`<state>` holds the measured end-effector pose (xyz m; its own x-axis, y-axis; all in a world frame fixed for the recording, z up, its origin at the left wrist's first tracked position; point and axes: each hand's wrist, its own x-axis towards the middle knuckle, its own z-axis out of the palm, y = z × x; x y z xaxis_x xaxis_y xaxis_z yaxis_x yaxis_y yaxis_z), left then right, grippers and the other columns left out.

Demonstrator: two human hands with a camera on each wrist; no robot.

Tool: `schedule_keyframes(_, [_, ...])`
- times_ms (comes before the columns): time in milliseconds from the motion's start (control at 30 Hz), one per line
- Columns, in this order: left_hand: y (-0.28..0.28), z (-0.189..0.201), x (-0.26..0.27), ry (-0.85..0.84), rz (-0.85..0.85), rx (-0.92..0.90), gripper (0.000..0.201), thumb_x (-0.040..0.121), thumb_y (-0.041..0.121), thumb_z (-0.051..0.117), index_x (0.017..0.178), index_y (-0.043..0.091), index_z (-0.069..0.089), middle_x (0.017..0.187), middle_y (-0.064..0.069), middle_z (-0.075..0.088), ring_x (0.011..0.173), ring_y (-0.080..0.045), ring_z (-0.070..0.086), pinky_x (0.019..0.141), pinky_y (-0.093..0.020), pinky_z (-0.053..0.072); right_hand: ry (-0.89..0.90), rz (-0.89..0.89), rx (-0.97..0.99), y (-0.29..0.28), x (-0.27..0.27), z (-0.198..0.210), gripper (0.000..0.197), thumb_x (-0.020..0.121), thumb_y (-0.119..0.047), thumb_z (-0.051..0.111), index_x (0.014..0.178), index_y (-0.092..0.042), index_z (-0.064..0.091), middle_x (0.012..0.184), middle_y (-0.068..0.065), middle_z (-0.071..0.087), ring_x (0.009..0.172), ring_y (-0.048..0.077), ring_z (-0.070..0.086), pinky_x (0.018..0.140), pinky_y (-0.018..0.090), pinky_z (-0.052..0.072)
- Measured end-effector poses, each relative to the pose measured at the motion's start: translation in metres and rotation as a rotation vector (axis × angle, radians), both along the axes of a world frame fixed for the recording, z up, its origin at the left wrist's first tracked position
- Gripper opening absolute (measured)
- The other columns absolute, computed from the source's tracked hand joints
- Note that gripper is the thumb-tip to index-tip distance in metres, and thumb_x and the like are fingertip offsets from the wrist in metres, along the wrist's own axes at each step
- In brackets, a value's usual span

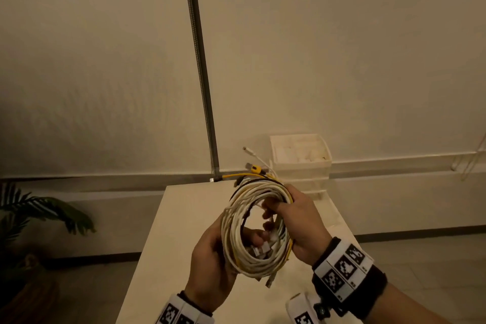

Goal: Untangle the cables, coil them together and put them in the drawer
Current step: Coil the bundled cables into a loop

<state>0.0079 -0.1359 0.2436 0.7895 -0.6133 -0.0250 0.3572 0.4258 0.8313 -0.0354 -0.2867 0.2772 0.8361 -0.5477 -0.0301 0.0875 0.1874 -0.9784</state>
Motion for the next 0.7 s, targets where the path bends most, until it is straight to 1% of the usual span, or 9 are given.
schedule_keyframes(133, [0.015,-0.001,0.012,-0.161,0.300,0.075,0.026,0.087,0.003,0.043,0.097,0.002,0.067,0.090,-0.023,0.070,0.093,-0.038,0.066,0.080,-0.045,0.054,0.050,0.018,-0.403,-0.008,0.004,0.009,0.017,0.079,0.008,0.057,0.079,-0.009,0.060,0.069,0.015,0.062,0.053,0.025,0.052,0.048,0.035,0.045])
schedule_keyframes(200, [0.040,0.015,0.025,-0.434,0.653,0.080,0.029,0.084,-0.006,0.046,0.094,0.016,0.062,0.087,-0.002,0.067,0.083,-0.020,0.061,0.072,-0.031,0.051,0.060,0.084,-0.800,-0.013,0.004,0.015,0.014,0.080,-0.003,0.061,0.079,-0.016,0.058,0.075,0.006,0.065,0.066,0.020,0.059,0.060,0.036,0.047])
schedule_keyframes(267, [0.061,0.057,0.029,-0.869,0.729,0.083,0.039,0.075,0.001,0.051,0.104,0.026,0.056,0.100,0.001,0.061,0.092,-0.015,0.057,0.079,-0.028,0.045,0.047,0.186,-1.156,-0.010,0.001,0.020,0.014,0.082,-0.008,0.056,0.083,-0.022,0.053,0.081,-0.003,0.064,0.077,0.017,0.059,0.066,0.032,0.047])
schedule_keyframes(367, [0.059,0.114,0.031,-1.470,0.230,0.305,0.054,0.082,0.037,0.059,0.131,0.018,0.048,0.137,-0.005,0.052,0.132,-0.023,0.045,0.106,-0.037,0.037,0.145,0.401,-1.527,0.004,-0.006,0.020,0.025,0.081,-0.010,0.052,0.103,-0.023,0.051,0.099,-0.001,0.060,0.087,0.024,0.059,0.073,0.037,0.050])
schedule_keyframes(433, [0.040,0.122,0.037,-1.495,-0.165,0.569,0.095,0.071,0.069,0.064,0.147,0.025,0.030,0.155,0.007,0.033,0.146,-0.011,0.025,0.117,-0.037,0.026,0.187,0.479,-1.689,0.015,-0.011,0.016,0.034,0.083,-0.016,0.056,0.116,-0.023,0.048,0.109,-0.001,0.058,0.091,0.026,0.061,0.073,0.037,0.051])
schedule_keyframes(467, [0.028,0.117,0.040,-1.462,-0.339,0.680,0.112,0.061,0.072,0.071,0.152,0.032,0.017,0.159,0.012,0.024,0.147,-0.006,0.018,0.120,-0.040,0.021,0.182,0.499,-1.718,0.019,-0.014,0.016,0.034,0.085,-0.019,0.058,0.117,-0.023,0.048,0.110,-0.001,0.058,0.091,0.025,0.062,0.072,0.037,0.052])
schedule_keyframes(567, [0.007,0.082,0.052,-1.348,-0.654,0.919,0.130,0.055,0.052,0.086,0.147,0.052,-0.006,0.158,0.014,0.026,0.147,-0.008,0.018,0.121,-0.051,0.009,0.105,0.535,-1.641,0.020,-0.014,0.018,0.046,0.082,-0.015,0.063,0.125,-0.024,0.049,0.122,-0.002,0.058,0.102,0.021,0.060,0.081,0.036,0.053])
schedule_keyframes(633, [0.001,0.071,0.053,-1.239,-0.659,0.891,0.130,0.055,0.042,0.090,0.145,0.058,-0.002,0.146,0.019,0.042,0.139,-0.009,0.032,0.120,-0.051,0.012,0.060,0.537,-1.607,0.013,-0.012,0.022,0.055,0.079,-0.008,0.063,0.129,-0.025,0.048,0.128,-0.004,0.055,0.108,0.018,0.057,0.080,0.028,0.050])
schedule_keyframes(700, [-0.004,0.067,0.049,-1.286,-0.592,0.895,0.122,0.060,0.041,0.090,0.145,0.055,0.004,0.136,0.024,0.050,0.133,0.001,0.038,0.121,-0.049,0.001,0.062,0.540,-1.628,0.007,-0.014,0.025,0.056,0.078,-0.007,0.063,0.129,-0.024,0.048,0.128,-0.003,0.055,0.105,0.019,0.058,0.076,0.027,0.049])
